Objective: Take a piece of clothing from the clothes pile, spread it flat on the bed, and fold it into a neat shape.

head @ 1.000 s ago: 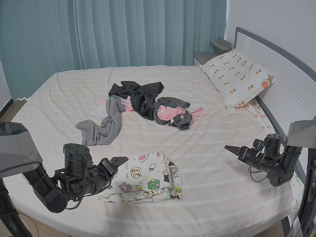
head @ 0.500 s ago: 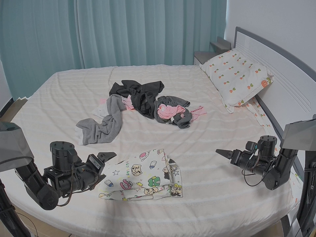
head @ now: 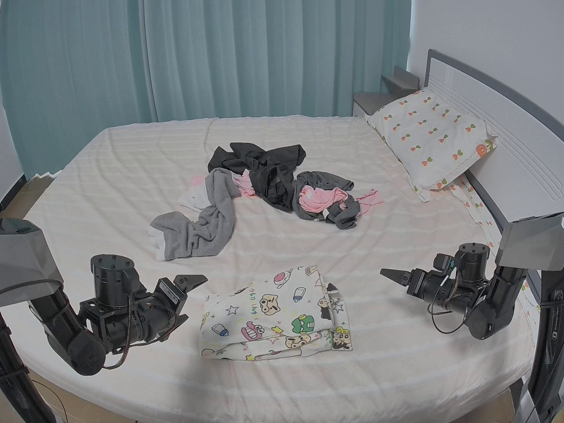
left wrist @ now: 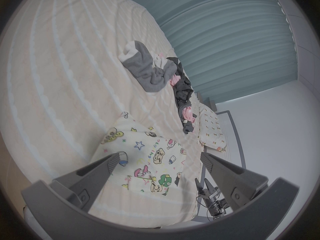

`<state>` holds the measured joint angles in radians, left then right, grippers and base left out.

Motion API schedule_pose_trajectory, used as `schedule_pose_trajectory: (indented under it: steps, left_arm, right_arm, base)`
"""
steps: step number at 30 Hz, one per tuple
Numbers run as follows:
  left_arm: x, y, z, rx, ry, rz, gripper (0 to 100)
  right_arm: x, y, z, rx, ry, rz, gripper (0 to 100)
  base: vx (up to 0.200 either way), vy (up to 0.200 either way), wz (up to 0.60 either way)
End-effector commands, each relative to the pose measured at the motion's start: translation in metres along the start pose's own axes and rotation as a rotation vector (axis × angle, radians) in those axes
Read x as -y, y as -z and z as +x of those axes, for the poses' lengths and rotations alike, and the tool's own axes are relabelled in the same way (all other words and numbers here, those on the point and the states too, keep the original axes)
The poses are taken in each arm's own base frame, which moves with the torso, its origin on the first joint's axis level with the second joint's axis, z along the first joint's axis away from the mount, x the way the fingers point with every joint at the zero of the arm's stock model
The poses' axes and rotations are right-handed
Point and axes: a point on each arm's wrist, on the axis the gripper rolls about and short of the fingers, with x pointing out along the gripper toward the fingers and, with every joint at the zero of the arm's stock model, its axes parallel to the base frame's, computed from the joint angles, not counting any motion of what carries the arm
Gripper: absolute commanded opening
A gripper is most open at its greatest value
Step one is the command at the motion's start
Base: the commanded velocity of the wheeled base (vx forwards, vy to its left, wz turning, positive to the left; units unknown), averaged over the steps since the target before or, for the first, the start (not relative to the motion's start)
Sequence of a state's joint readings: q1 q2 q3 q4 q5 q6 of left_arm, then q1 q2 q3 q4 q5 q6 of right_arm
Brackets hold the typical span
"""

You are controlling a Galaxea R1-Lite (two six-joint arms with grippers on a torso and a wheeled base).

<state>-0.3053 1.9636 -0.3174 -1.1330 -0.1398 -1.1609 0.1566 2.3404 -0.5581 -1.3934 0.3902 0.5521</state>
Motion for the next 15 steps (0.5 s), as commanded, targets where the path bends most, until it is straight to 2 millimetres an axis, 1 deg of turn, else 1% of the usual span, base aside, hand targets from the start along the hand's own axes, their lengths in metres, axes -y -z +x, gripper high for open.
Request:
schedule_pose_trajectory:
  steps: [1,2,5,7,14,15]
  left_arm:
    - [-0.003,0.001,0.002,-0.005,-0.012,-0.002,100]
    - [-0.003,0.001,0.002,-0.005,-0.012,-0.002,100]
    - [-0.007,0.002,0.004,-0.023,-0.027,-0.006,100]
    - [-0.011,0.002,0.005,-0.028,-0.031,-0.011,100]
    - [-0.027,-0.001,0.006,-0.046,0.009,-0.027,100]
    - [-0.033,-0.002,0.005,-0.047,0.015,-0.033,100]
  right_arm:
    - [-0.001,0.004,0.009,-0.012,-0.015,-0.009,100]
    - [-0.001,0.004,0.009,-0.012,-0.015,-0.009,100]
    - [-0.020,0.017,0.017,-0.070,-0.053,-0.025,100]
    - [-0.025,0.023,0.019,-0.105,-0.054,-0.027,100]
    - [-0.025,0.040,0.014,-0.183,-0.034,-0.069,100]
    - [-0.025,0.045,0.011,-0.203,-0.036,-0.089,100]
  base:
    - [0.000,0.000,0.00]
    - [0.000,0.000,0.00]
    - [0.000,0.000,0.00]
    - [0.000,0.000,0.00]
    - [0.000,0.000,0.00]
    - [0.000,0.000,0.00]
